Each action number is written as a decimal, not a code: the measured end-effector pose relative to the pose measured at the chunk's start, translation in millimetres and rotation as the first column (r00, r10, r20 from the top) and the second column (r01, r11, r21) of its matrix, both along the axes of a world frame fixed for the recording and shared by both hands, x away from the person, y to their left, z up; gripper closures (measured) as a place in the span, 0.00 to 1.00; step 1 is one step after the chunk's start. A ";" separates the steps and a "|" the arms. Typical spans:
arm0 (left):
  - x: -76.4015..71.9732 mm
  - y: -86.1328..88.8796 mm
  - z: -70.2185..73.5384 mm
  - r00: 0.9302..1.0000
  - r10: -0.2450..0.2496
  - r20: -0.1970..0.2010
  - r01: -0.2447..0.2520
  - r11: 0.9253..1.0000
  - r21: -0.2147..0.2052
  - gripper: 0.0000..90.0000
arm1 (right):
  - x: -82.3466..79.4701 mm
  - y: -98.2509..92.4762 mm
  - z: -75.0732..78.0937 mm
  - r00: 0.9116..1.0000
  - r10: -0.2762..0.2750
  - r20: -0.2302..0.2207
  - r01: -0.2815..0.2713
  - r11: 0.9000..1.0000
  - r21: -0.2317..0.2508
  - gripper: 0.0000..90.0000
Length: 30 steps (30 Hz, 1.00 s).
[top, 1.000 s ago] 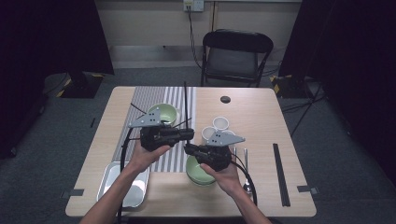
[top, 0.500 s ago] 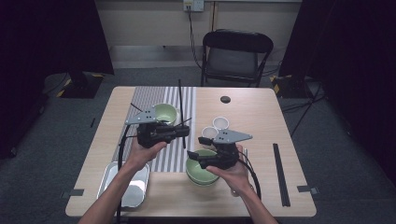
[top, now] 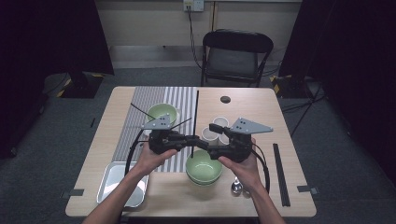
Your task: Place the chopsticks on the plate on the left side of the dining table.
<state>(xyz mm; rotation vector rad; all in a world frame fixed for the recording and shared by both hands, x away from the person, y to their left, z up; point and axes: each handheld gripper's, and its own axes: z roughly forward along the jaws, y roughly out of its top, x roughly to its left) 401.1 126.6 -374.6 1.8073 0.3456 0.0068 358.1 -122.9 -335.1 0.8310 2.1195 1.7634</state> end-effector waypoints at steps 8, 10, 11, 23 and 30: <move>-5.6 -14.9 -7.8 0.999 -0.031 -0.023 0.032 0.999 0.030 0.94 | 8.0 -4.5 -1.8 0.999 -0.047 -0.022 0.047 0.999 0.027 0.30; -6.6 -15.6 -8.9 0.999 -0.030 -0.018 0.031 0.999 0.040 0.94 | 7.9 -4.1 -2.4 0.998 -0.057 -0.023 0.058 0.998 0.020 0.32; -6.3 -15.7 -9.1 0.999 -0.037 -0.025 0.038 0.999 0.034 0.94 | 8.2 -4.0 -3.1 0.998 -0.062 -0.019 0.062 0.998 0.014 0.32; -6.0 -12.5 -6.4 0.998 -0.050 -0.043 0.051 0.999 0.013 0.95 | 12.4 -14.1 -7.9 0.990 -0.138 0.001 0.138 0.990 0.014 0.35; -5.5 -10.1 -5.0 0.998 -0.045 -0.036 0.045 0.999 0.011 0.95 | 14.8 -17.8 -10.7 0.989 -0.145 -0.011 0.145 0.989 0.022 0.34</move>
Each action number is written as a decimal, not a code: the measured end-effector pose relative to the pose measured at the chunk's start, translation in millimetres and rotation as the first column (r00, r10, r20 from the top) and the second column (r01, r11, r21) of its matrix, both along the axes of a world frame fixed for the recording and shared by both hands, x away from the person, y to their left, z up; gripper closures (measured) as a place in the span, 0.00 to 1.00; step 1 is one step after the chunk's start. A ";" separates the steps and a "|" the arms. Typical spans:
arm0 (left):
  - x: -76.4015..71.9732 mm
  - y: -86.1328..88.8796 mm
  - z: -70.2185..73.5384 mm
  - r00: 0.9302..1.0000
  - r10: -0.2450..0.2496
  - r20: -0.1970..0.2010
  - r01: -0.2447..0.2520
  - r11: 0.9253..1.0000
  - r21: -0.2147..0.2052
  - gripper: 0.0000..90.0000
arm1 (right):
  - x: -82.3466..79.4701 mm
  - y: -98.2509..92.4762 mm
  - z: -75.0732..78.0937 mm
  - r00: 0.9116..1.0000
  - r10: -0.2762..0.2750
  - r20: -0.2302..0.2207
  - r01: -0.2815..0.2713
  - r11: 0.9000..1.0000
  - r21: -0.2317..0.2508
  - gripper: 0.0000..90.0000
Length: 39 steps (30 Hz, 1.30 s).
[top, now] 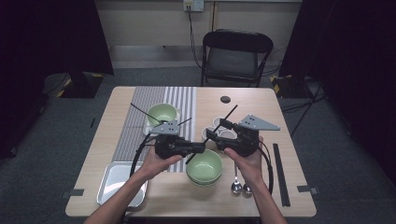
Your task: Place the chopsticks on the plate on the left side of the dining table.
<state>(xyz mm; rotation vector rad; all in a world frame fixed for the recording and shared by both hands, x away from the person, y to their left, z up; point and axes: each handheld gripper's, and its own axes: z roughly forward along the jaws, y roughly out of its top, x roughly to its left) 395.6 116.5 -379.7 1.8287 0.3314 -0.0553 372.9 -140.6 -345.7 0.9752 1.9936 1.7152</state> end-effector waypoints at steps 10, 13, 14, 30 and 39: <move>0.3 4.8 4.4 1.000 0.010 0.004 -0.010 1.000 -0.012 0.95 | -0.2 -3.4 0.2 0.999 -0.030 0.023 0.031 0.999 -0.010 0.33; 1.1 7.7 6.2 1.000 0.006 0.010 -0.006 1.000 -0.016 0.95 | 1.0 -5.9 -1.1 0.999 -0.048 0.020 0.049 0.999 -0.014 0.34; 0.9 8.5 7.0 1.000 0.004 0.009 -0.004 1.000 -0.019 0.95 | 1.1 -6.5 -1.4 0.998 -0.055 0.024 0.055 0.998 -0.016 0.35; 3.5 15.0 8.2 1.000 0.000 0.015 0.000 1.000 -0.024 0.95 | 6.0 -23.9 -2.7 0.993 -0.114 0.020 0.114 0.993 -0.022 0.30; 5.5 17.6 8.0 1.000 0.005 0.015 -0.005 1.000 -0.019 0.95 | 9.2 -36.4 -5.1 0.988 -0.153 0.020 0.154 0.988 -0.030 0.28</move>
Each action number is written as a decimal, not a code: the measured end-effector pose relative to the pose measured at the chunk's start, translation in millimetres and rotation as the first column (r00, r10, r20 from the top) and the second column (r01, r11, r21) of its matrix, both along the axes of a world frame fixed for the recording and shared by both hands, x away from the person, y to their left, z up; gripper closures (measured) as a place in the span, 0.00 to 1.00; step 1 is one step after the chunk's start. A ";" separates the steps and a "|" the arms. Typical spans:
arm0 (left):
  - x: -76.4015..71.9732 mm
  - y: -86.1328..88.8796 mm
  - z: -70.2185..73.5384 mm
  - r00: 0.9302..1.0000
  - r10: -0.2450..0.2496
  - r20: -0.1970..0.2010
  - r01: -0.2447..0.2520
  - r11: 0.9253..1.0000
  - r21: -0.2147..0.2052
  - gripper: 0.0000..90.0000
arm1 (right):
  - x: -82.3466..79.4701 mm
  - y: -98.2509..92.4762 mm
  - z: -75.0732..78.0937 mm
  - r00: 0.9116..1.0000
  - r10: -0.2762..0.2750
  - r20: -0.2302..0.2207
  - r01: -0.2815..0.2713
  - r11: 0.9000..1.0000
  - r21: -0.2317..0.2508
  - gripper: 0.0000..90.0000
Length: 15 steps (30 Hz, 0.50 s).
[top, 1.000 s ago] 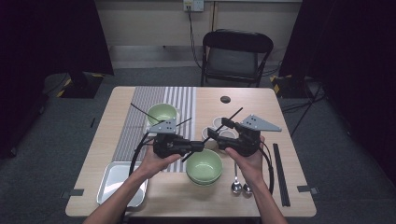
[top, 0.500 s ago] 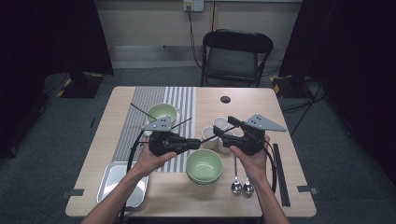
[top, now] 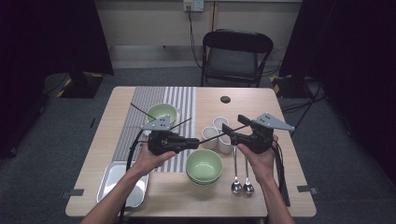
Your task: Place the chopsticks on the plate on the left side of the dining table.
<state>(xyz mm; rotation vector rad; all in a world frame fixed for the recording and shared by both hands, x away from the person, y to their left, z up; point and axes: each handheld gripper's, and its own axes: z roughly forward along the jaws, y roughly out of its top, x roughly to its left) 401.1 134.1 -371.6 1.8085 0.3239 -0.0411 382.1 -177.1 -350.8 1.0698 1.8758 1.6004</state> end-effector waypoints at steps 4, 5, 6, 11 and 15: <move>1.7 1.1 -0.1 1.000 0.010 0.000 -0.010 1.000 0.000 0.95 | 1.6 -1.0 -7.0 1.000 -0.014 -0.010 0.013 1.000 -0.016 0.28; 2.0 1.4 -0.3 1.000 0.012 -0.002 -0.012 1.000 0.001 0.95 | 2.4 -1.5 -9.1 1.000 -0.019 -0.015 0.018 1.000 -0.017 0.28; 2.6 1.7 -0.6 1.000 0.012 0.000 -0.012 1.000 0.003 0.95 | 3.2 -2.4 -10.9 1.000 -0.019 -0.018 0.019 1.000 -0.019 0.28; 5.3 3.6 -2.2 1.000 0.018 -0.002 -0.018 1.000 0.006 0.95 | 4.5 -6.1 -12.7 0.999 -0.038 -0.017 0.038 0.999 -0.023 0.28; 9.2 9.2 -3.2 0.999 0.038 -0.001 -0.038 0.999 0.008 0.95 | 4.0 -12.1 -10.2 0.998 -0.057 -0.013 0.057 0.998 -0.013 0.26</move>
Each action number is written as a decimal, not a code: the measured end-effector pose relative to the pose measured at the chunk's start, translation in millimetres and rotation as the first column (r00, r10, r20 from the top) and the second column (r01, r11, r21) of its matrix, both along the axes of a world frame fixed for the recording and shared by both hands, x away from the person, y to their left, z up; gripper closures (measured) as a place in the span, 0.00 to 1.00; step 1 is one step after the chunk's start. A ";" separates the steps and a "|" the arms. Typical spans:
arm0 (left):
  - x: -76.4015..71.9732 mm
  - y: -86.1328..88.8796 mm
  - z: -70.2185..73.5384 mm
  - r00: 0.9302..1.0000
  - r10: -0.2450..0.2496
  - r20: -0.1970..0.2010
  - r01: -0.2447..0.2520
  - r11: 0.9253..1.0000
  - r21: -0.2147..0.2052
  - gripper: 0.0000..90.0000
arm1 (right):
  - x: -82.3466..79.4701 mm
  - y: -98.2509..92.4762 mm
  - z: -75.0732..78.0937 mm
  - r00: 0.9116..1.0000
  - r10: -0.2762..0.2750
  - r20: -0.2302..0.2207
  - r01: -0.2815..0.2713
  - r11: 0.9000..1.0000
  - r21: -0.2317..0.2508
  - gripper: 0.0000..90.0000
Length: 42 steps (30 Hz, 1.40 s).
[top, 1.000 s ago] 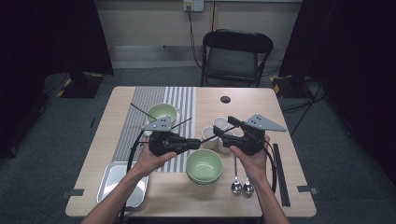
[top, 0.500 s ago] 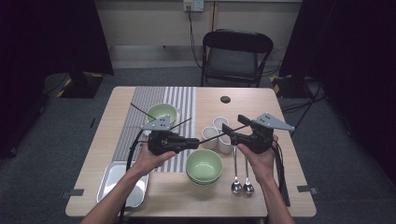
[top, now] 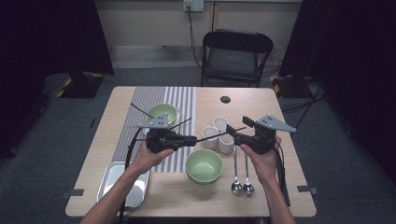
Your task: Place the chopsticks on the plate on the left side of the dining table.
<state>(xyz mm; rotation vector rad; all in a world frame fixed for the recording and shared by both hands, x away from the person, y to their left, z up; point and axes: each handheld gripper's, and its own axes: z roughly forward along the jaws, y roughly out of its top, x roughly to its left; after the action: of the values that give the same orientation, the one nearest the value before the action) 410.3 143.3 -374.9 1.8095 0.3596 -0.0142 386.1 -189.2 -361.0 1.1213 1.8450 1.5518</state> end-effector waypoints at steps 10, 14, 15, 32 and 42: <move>7.3 14.5 0.6 0.999 0.049 0.003 -0.049 0.999 -0.019 0.95 | -2.2 -9.8 1.9 1.000 -0.019 0.002 0.019 1.000 0.008 0.24; 9.9 18.3 -0.8 0.997 0.074 0.008 -0.074 0.997 0.000 0.95 | -1.3 -10.9 -3.7 1.000 -0.013 -0.016 0.012 1.000 -0.005 0.22; 10.8 18.8 -1.5 0.997 0.072 0.007 -0.072 0.997 -0.004 0.95 | -1.0 -10.5 -5.3 1.000 -0.014 -0.024 0.013 1.000 -0.009 0.22; 19.7 35.6 -7.5 0.993 0.122 0.008 -0.122 0.992 0.035 0.95 | -8.3 -31.8 -24.0 0.994 -0.053 -0.099 0.046 0.996 -0.071 0.24; 23.9 46.4 -9.7 0.988 0.154 0.005 -0.154 0.987 0.040 0.95 | -18.2 -55.5 -48.3 0.982 -0.088 -0.167 0.068 0.990 -0.122 0.21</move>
<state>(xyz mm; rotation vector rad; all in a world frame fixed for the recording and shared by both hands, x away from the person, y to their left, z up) 434.2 189.7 -384.5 1.8165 0.5010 0.1037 367.9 -244.7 -409.3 1.2923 1.9503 1.3223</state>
